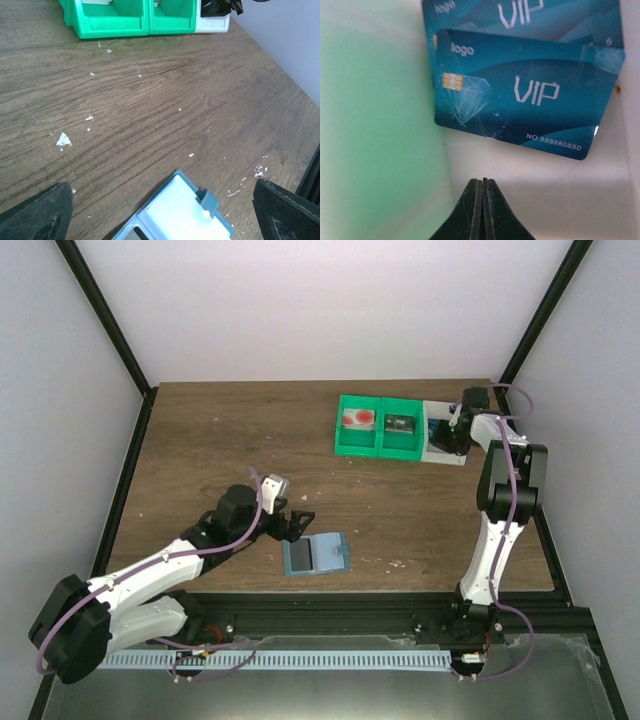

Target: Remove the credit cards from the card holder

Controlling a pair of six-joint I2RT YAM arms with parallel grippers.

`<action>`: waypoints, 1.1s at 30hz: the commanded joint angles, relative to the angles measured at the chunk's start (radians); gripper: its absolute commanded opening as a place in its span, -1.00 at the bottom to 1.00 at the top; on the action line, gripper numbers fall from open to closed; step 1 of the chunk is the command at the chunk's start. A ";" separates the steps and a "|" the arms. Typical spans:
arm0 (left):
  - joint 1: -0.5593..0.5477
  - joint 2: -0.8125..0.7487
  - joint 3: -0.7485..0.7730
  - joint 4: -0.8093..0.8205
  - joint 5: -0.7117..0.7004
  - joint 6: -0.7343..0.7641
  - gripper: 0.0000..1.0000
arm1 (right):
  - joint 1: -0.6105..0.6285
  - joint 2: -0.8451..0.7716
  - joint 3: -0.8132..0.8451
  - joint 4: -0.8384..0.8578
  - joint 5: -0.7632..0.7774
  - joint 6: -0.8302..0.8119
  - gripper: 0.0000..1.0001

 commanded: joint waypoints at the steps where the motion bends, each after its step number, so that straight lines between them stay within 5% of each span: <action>1: 0.006 0.011 0.031 -0.017 -0.013 0.000 0.99 | 0.005 0.050 0.053 -0.014 -0.002 -0.021 -0.99; 33: 0.007 0.039 0.053 -0.029 -0.022 0.023 1.00 | 0.007 0.116 0.128 0.168 0.188 -0.062 -0.98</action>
